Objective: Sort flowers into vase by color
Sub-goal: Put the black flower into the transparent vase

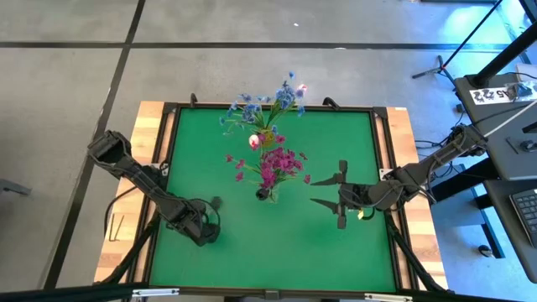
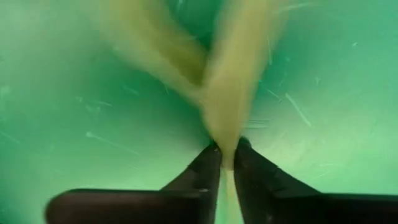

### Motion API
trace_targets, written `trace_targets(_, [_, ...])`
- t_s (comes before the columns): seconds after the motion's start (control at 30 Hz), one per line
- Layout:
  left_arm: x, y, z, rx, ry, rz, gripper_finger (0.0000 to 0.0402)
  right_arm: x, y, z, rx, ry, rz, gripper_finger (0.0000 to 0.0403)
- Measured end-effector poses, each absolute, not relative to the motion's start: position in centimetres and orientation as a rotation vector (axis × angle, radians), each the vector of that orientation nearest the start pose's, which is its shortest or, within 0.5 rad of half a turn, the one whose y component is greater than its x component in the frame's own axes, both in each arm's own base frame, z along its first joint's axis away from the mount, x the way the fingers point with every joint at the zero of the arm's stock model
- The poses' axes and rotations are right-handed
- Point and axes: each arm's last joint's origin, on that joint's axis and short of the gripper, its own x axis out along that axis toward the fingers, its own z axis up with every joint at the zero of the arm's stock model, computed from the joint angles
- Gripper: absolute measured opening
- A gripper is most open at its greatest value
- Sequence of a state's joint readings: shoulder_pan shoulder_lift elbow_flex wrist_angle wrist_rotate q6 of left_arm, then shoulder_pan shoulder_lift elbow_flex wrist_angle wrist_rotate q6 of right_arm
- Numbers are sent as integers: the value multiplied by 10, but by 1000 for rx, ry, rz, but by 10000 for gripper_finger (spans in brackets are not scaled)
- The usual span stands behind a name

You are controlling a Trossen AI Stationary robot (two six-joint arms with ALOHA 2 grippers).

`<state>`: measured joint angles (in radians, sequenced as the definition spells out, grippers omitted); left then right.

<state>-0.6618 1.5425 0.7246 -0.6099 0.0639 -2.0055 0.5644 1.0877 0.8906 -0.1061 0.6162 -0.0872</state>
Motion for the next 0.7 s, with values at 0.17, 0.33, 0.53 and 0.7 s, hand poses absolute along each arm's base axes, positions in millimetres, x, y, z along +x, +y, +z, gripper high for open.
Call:
trace_targets(0.17, [186, -145, 136, -1151, 1331, 891, 8, 208, 112, 322, -250, 246, -44, 191])
trace_targets(0.33, [186, -139, 148, -1101, 1199, 888, 6, 206, 110, 326, -241, 232, -47, 191])
trace_targets(0.53, [183, -132, 193, -1044, 1008, 835, 4, 198, 104, 335, -216, 194, -64, 191])
trace_targets(0.7, [178, -131, 233, -1012, 785, 708, 3, 192, 101, 345, -169, 131, -37, 191])
